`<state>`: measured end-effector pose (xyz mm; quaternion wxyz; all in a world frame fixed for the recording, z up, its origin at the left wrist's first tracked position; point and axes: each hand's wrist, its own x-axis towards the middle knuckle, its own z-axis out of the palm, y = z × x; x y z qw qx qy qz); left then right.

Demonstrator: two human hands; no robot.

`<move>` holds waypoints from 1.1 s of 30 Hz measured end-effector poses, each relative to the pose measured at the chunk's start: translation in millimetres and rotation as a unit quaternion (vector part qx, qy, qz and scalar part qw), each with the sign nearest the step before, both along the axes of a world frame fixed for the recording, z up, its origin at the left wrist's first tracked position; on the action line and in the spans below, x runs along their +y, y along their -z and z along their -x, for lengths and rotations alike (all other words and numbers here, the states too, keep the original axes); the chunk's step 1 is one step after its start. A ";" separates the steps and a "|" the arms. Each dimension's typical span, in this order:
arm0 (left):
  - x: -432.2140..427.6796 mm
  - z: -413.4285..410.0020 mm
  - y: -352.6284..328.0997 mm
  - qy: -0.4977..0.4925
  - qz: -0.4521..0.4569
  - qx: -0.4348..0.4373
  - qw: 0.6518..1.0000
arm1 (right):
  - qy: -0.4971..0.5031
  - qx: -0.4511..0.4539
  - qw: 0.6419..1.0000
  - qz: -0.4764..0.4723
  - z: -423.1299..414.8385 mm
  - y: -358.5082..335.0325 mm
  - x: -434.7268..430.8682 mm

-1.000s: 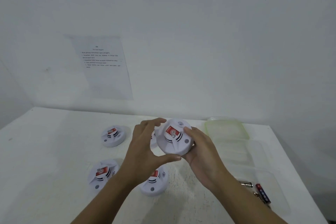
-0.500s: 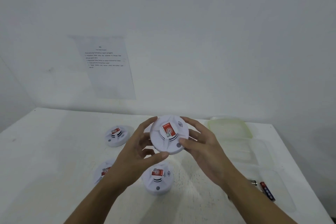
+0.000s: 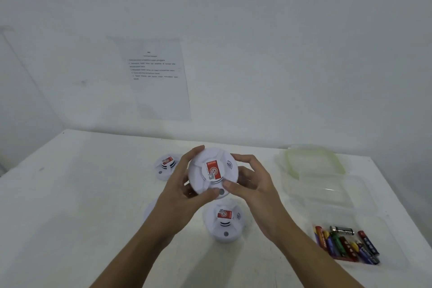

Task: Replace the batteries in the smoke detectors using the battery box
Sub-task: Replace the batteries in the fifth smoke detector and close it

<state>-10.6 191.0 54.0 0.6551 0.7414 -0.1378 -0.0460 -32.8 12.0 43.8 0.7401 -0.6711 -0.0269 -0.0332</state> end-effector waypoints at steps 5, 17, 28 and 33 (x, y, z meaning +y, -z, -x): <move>31.3 -4.9 -3.7 0.020 -0.026 -0.020 0.999 | -0.025 -0.036 0.999 0.007 -4.9 2.5 25.6; 83.3 -20.5 -3.0 0.046 -0.040 -0.038 0.997 | -0.038 -0.048 0.998 0.032 -16.6 9.4 66.8; 64.3 -24.2 -20.0 0.046 -0.043 -0.065 0.996 | -0.023 -0.066 0.995 0.069 -18.4 -11.6 47.2; 49.3 -18.2 -14.8 0.045 -0.041 -0.061 0.996 | -0.019 -0.060 0.995 0.079 -11.3 -6.0 33.8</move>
